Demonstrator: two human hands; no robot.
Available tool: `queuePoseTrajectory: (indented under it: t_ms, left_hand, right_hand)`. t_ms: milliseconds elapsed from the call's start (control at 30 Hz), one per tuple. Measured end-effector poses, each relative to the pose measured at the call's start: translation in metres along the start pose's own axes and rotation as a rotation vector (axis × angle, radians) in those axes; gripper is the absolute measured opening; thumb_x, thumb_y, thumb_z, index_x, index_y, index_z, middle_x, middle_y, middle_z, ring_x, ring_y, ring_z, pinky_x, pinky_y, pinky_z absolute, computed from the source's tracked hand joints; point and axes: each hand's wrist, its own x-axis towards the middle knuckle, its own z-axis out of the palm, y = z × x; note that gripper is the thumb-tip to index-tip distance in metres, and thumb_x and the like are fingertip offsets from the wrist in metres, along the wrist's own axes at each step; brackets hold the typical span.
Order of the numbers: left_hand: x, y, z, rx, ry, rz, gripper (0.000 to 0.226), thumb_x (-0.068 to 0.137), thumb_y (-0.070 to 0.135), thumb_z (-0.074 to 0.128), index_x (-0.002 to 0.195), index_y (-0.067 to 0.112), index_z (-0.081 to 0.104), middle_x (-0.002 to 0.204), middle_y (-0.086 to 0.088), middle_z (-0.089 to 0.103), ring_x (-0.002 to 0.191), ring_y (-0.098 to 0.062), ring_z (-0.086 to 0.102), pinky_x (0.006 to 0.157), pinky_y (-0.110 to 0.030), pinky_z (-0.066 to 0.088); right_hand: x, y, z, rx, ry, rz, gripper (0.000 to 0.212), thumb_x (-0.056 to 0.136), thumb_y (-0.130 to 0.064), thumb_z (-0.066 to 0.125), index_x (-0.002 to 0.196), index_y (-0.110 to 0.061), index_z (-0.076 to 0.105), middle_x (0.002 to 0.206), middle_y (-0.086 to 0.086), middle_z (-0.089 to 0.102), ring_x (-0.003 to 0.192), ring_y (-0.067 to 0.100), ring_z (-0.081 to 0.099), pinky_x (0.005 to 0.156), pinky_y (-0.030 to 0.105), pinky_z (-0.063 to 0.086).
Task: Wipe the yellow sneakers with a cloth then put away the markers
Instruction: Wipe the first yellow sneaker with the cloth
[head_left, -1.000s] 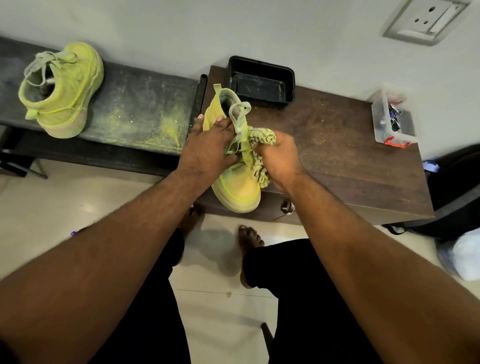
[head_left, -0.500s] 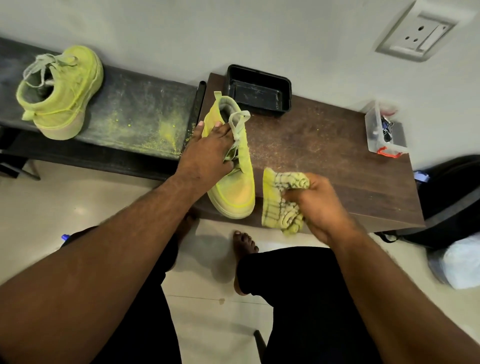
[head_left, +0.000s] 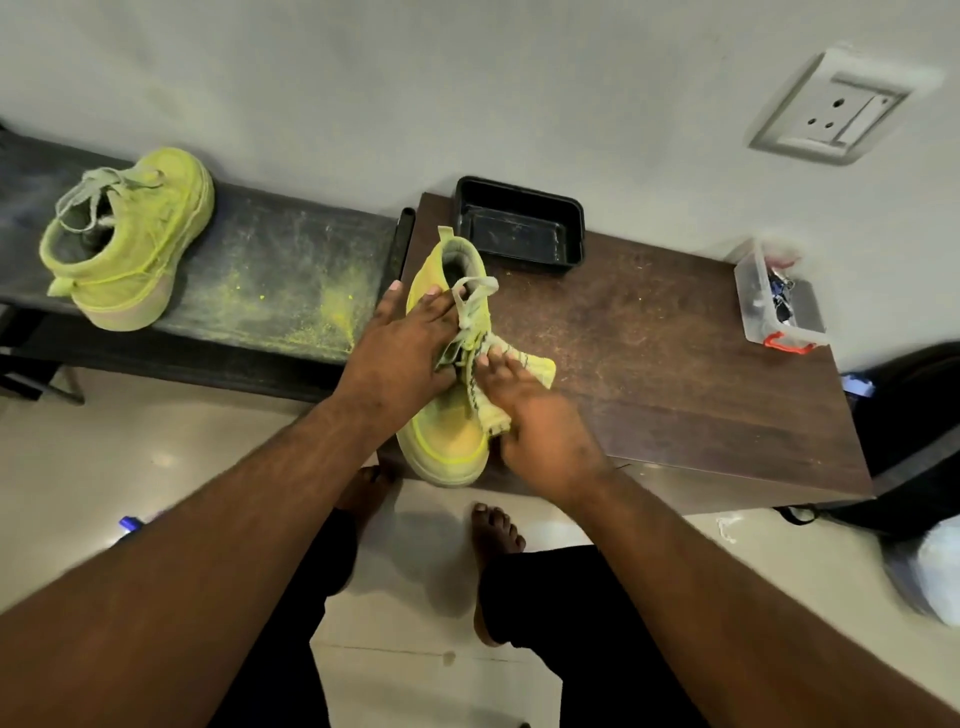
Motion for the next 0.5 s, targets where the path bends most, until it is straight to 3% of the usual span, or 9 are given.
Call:
queuePoseTrajectory:
  t_ms: [167, 300, 367, 433, 500]
  left_hand:
    - [-0.001, 0.001, -0.001, -0.028, -0.016, 0.0, 0.067, 0.091, 0.031, 0.057, 0.149, 0.018, 0.026, 0.158, 0.002, 0.018, 0.147, -0.013, 0.01, 0.118, -0.038, -0.008]
    - [-0.001, -0.001, -0.001, -0.092, 0.0, -0.002, 0.066, 0.089, 0.028, 0.059, 0.148, 0.017, 0.03, 0.158, 0.001, 0.019, 0.147, -0.014, 0.012, 0.119, -0.037, -0.006]
    - [0.0, -0.003, 0.001, -0.132, 0.012, 0.006, 0.066, 0.088, 0.026, 0.061, 0.147, 0.017, 0.033, 0.159, 0.002, 0.018, 0.146, -0.014, 0.013, 0.118, -0.037, -0.005]
    - [0.001, -0.005, 0.002, -0.181, 0.023, 0.006, 0.066, 0.086, 0.025, 0.063, 0.146, 0.018, 0.035, 0.158, 0.002, 0.019, 0.146, -0.014, 0.014, 0.118, -0.036, -0.005]
    - [0.001, -0.005, 0.002, -0.209, 0.024, 0.001, 0.066, 0.085, 0.024, 0.064, 0.145, 0.019, 0.036, 0.158, 0.003, 0.019, 0.146, -0.015, 0.015, 0.117, -0.035, -0.005]
  right_hand:
    - [-0.032, 0.001, -0.004, -0.226, -0.235, -0.158, 0.086, 0.08, 0.011, 0.044, 0.153, -0.019, 0.011, 0.161, 0.0, 0.003, 0.148, 0.015, 0.002, 0.105, 0.013, -0.001]
    - [-0.05, 0.016, -0.023, -0.195, -0.392, -0.245, 0.078, 0.081, 0.006, 0.049, 0.15, -0.022, 0.027, 0.158, -0.004, 0.019, 0.146, 0.011, 0.015, 0.112, 0.016, 0.012]
    - [-0.05, 0.026, -0.034, -0.046, -0.256, -0.138, 0.07, 0.081, 0.008, 0.049, 0.144, -0.022, 0.039, 0.152, -0.005, 0.033, 0.14, 0.01, 0.031, 0.107, 0.009, 0.02]
    - [-0.038, 0.031, -0.042, 0.178, -0.004, 0.034, 0.064, 0.085, 0.008, 0.051, 0.141, -0.022, 0.043, 0.144, -0.003, 0.046, 0.126, 0.012, 0.05, 0.096, 0.003, 0.032]
    - [-0.02, 0.027, -0.04, 0.322, 0.238, 0.138, 0.064, 0.086, 0.008, 0.051, 0.142, -0.024, 0.042, 0.139, 0.001, 0.052, 0.116, 0.015, 0.059, 0.094, 0.015, 0.045]
